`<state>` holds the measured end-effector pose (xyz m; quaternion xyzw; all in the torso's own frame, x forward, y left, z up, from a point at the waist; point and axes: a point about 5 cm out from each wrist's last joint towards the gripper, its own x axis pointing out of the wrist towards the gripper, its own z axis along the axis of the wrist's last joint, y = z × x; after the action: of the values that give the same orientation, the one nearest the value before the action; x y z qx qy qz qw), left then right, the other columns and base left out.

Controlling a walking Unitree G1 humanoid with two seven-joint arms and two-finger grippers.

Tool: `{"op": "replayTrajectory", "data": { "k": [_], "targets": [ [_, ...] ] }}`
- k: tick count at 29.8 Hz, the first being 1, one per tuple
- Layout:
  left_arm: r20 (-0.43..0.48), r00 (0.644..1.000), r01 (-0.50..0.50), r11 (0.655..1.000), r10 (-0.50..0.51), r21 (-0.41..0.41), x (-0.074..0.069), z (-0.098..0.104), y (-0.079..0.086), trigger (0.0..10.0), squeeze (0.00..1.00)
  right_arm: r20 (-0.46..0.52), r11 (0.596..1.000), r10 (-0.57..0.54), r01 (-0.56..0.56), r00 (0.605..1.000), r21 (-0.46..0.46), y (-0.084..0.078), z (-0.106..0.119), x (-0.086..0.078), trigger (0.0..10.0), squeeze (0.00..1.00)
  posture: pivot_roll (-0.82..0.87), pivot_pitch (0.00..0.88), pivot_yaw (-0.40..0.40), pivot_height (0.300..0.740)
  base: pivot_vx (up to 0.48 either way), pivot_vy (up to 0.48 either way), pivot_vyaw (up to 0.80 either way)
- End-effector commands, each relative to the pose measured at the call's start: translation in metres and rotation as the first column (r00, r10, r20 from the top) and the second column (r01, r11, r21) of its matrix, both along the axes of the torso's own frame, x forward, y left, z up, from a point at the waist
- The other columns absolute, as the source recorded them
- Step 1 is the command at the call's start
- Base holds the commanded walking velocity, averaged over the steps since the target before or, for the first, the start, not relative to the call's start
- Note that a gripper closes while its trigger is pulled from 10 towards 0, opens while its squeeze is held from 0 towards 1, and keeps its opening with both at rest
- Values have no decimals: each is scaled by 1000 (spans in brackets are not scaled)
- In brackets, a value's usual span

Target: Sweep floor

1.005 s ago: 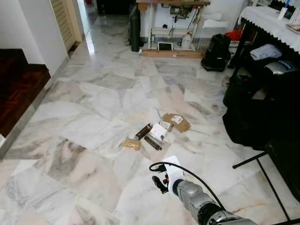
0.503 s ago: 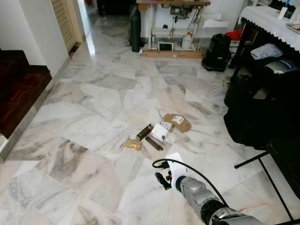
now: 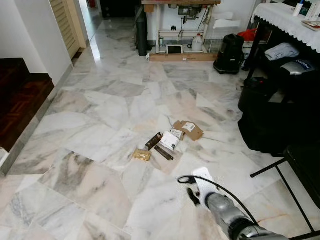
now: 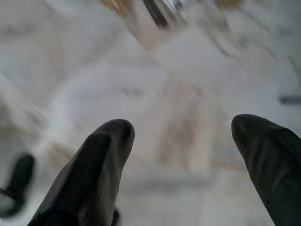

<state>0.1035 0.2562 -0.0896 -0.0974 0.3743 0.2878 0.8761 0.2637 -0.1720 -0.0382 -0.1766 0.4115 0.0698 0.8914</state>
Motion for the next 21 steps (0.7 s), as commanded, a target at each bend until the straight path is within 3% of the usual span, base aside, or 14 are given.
{"op": "replayTrajectory", "data": {
  "k": [1,2,8,18,21],
  "targets": [
    [-47,999,-7,1000,7,-16,-10,-4,-2,10000,0,-44,999,-17,15,999,-45,-7,-6,-8,10000,0,-99,0,33,740,0,0,0],
    [-60,998,-4,1000,3,-20,-13,-6,-3,10000,0,-86,996,-31,23,996,-84,-17,-11,-17,10000,0,-109,0,35,740,0,0,0],
    [-78,997,-8,1000,7,-23,-17,-7,-4,10000,0,-180,987,-98,72,979,-146,-39,-24,-43,10000,0,-124,0,29,740,0,0,0],
    [-54,999,-3,1000,2,-19,-6,-5,-8,10000,0,-230,986,-144,121,962,-110,-44,-35,-64,10000,0,-165,0,31,740,0,0,0],
    [-47,999,1,1000,-2,-16,-2,-4,-8,10000,0,-229,982,-188,179,955,-56,-44,-39,-73,10000,0,-182,0,44,740,0,0,0]
  ]
}}
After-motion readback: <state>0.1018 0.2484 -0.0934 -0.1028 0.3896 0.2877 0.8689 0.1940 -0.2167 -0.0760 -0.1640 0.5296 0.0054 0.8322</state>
